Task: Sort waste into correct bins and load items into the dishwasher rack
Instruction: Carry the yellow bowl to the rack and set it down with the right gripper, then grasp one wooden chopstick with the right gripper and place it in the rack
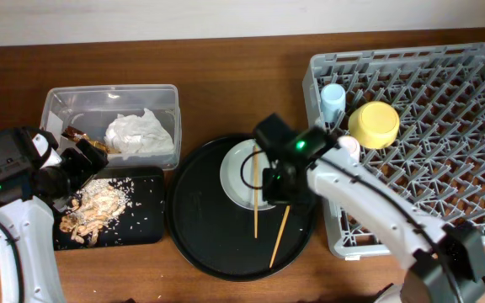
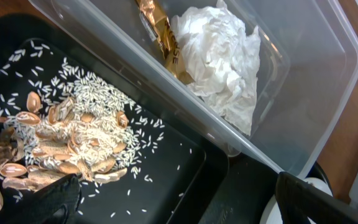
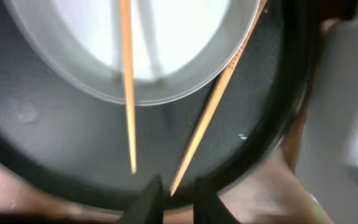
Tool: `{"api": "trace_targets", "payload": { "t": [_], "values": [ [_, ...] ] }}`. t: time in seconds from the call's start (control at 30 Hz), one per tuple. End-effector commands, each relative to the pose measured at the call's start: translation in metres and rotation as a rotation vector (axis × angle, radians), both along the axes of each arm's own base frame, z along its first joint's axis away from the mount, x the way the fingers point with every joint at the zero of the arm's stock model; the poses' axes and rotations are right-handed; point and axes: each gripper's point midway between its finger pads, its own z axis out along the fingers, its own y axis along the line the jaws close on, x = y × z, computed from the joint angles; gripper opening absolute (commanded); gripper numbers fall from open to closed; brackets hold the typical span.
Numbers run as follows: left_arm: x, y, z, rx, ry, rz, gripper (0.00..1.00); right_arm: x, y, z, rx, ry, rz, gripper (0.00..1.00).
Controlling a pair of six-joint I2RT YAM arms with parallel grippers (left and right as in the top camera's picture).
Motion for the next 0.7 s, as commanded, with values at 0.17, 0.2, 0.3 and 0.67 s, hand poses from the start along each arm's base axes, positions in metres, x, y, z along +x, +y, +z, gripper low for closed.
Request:
{"api": "trace_targets", "payload": {
  "t": [0.17,0.2,0.3,0.67],
  "values": [
    [0.000,0.002,0.004,0.000,-0.011,0.014,0.99,-0.009,-0.015,-0.078,-0.040,-0.027,-0.257,0.16],
    [0.000,0.002,0.004,0.000,-0.011,0.014,0.99,-0.012,-0.023,-0.087,-0.065,-0.036,-0.295,0.16],
    [-0.001,0.002,0.004,0.000,-0.011,0.015,0.99,-0.012,-0.029,-0.101,-0.070,-0.061,-0.332,0.16],
    [0.000,0.002,0.004,0.000,-0.011,0.014,0.99,-0.018,-0.021,-0.113,-0.014,-0.041,-0.327,0.04]
  ]
}}
